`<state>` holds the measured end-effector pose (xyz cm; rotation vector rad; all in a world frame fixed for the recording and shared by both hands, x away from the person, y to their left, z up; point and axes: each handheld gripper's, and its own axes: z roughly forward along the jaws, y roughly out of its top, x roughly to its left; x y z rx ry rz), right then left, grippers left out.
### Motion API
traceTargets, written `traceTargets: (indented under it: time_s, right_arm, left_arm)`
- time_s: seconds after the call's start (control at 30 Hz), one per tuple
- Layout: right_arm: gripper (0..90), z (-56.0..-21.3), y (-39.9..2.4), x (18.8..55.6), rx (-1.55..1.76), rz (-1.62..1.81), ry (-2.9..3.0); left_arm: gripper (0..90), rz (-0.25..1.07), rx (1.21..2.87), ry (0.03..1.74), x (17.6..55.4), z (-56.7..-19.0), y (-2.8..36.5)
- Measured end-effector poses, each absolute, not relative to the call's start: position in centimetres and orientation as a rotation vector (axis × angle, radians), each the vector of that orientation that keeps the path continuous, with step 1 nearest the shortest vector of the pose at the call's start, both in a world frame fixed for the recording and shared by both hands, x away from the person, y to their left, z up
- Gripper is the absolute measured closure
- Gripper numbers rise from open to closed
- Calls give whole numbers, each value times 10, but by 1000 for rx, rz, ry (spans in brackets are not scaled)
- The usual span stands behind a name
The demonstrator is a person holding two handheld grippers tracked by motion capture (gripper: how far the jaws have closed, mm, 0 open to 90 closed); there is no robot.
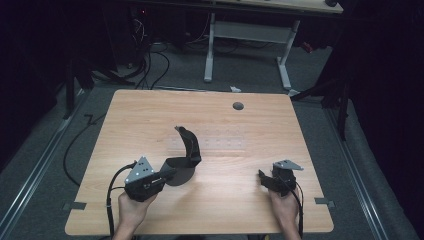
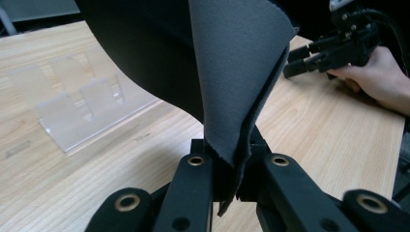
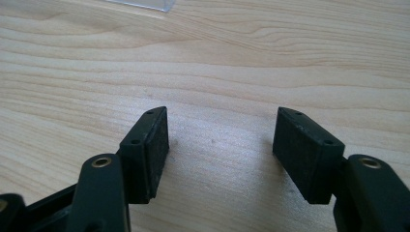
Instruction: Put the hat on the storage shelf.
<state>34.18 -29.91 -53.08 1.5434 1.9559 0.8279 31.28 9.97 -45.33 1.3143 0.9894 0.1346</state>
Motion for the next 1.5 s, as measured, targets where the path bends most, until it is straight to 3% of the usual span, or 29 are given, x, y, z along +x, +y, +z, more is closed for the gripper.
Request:
traceTargets:
  time_s: [0.93,1.5]
  right_arm:
    - [357,-531,-299,342,1543,835,1962]
    - [347,-531,-298,341,1532,834,1976]
  left_arm:
    - [863,179,1209,1075,341,-428,126]
    - [864,271,1197,1081,367,-407,133]
